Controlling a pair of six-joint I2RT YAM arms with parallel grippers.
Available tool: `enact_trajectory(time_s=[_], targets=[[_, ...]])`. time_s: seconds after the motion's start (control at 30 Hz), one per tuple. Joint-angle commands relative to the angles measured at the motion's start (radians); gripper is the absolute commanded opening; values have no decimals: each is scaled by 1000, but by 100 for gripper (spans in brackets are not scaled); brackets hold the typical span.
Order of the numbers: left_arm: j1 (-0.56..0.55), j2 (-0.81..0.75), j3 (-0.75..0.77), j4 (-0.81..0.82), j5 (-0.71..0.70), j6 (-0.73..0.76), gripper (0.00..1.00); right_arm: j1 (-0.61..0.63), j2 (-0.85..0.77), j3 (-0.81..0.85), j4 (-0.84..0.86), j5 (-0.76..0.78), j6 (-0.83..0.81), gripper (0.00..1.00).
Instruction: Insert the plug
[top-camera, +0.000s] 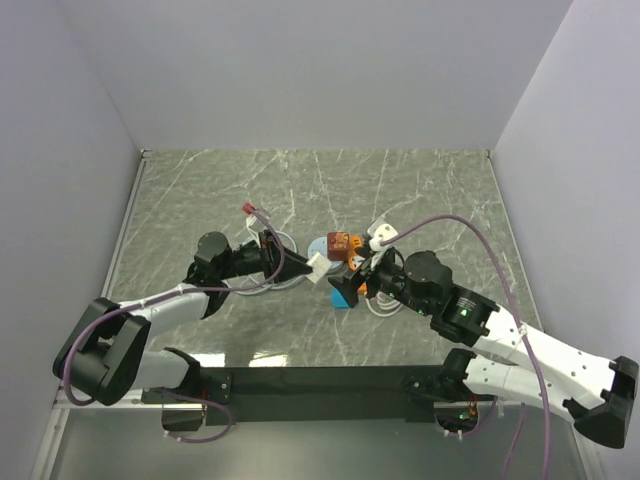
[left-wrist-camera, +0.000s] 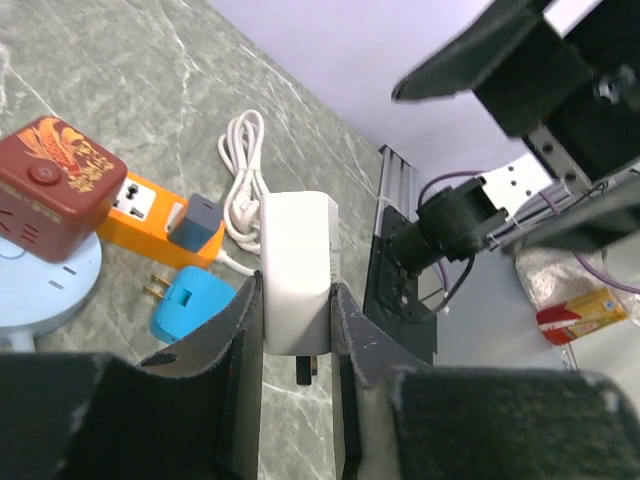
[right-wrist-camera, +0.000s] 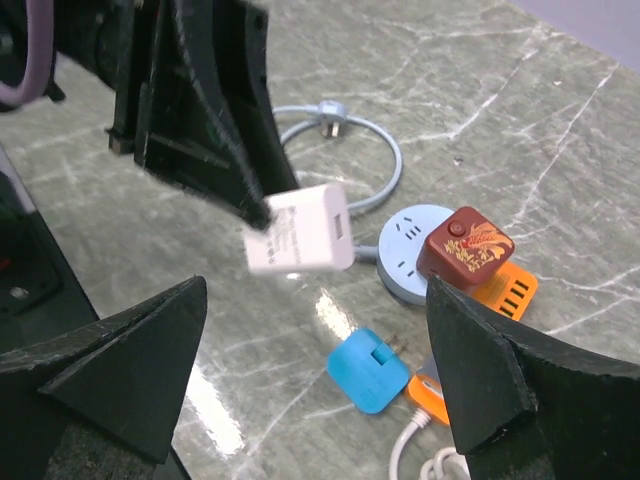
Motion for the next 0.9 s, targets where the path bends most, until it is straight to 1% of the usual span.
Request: enact_trajectory(time_s=[0.0, 0.03, 0.07, 0.13, 0.17, 0.2, 0.3, 0.4, 0.5, 0.53, 0.7, 0.73, 0.87], targets=[[1, -49, -18, 76, 61, 28, 1, -46, -30, -6, 28, -95, 47, 96], [1, -55, -22, 82, 70, 29, 1, -63, -20, -8, 39, -125, 52, 96], [1, -61, -32, 102, 87, 28, 1, -104, -11, -8, 44, -203, 60, 96], [1, -67, -41, 122, 105, 22, 1, -160, 20, -8, 64, -305, 73, 96], [-1, -67, -48, 136, 117, 18, 1, -222, 29, -11, 76, -408, 84, 96], [-1, -66, -53, 177, 128, 9, 1, -249, 35, -13, 90, -467, 102, 96], [-7, -49, -61, 254, 168, -32, 1, -309, 65, -3, 130, -584, 116, 95], [-27, -41, -56, 262, 185, -35, 1, -321, 124, 23, 137, -667, 124, 92], [-41, -43, -47, 227, 177, -8, 1, -321, 186, 44, 151, -731, 129, 86], [-42, -46, -47, 210, 174, 7, 1, -320, 207, 46, 162, -785, 130, 82], [-45, -49, -47, 213, 174, 11, 1, -326, 230, 50, 188, -853, 138, 74], [-45, -47, -48, 214, 176, 11, 1, -329, 232, 52, 186, -859, 138, 70], [-47, -40, -45, 210, 177, 15, 1, -333, 240, 50, 206, -917, 152, 66]])
